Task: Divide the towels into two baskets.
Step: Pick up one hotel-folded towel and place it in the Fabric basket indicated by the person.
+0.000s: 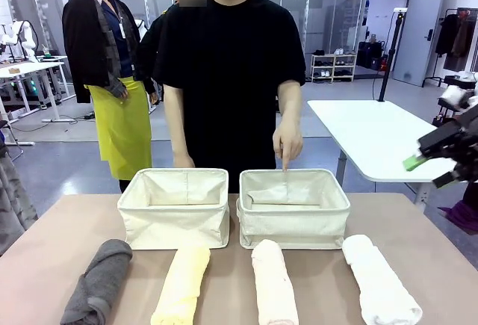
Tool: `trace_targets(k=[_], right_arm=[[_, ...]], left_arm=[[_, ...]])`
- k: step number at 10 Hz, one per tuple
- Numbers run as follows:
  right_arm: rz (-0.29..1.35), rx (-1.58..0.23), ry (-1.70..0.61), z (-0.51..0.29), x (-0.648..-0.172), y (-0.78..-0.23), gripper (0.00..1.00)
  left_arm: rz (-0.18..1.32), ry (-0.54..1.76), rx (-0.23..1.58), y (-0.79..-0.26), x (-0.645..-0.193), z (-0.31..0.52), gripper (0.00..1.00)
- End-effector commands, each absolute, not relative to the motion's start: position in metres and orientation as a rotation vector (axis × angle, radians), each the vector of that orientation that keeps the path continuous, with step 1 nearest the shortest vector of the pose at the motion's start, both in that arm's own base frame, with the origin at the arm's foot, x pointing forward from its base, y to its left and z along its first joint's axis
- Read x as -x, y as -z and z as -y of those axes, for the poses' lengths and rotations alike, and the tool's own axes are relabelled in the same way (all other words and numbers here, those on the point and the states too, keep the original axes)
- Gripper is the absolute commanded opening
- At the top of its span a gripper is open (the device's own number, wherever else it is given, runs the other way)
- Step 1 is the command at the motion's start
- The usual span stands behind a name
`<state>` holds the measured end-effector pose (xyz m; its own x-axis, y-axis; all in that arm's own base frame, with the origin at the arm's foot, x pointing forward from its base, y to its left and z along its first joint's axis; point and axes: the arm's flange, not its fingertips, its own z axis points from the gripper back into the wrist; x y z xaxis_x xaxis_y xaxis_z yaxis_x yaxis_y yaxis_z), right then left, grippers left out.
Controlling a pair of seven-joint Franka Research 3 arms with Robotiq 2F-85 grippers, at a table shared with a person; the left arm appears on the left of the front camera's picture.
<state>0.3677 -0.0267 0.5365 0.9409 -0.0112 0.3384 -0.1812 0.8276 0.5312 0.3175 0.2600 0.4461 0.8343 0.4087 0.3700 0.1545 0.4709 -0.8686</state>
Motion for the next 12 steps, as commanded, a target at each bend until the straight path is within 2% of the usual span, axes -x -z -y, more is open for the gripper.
trace_targets(k=[1, 3, 8, 12], right_arm=[[0.277, -0.458, -0.126, -0.013, -0.365, -0.514, 1.0], [0.205, -0.36, -0.138, -0.051, -0.361, -0.484, 1.0], [0.179, -0.123, -0.119, -0.088, -0.345, -0.428, 1.0], [0.149, -0.027, -0.107, -0.107, -0.346, -0.398, 1.0]], left_arm=[[0.602, -0.162, 1.094, -0.448, -0.316, -0.262, 1.0], [0.602, -0.162, 1.094, -0.448, -0.316, -0.262, 1.0], [0.602, -0.162, 1.094, -0.448, -0.316, -0.262, 1.0], [0.602, -0.162, 1.094, -0.448, -0.316, -0.262, 1.0]])
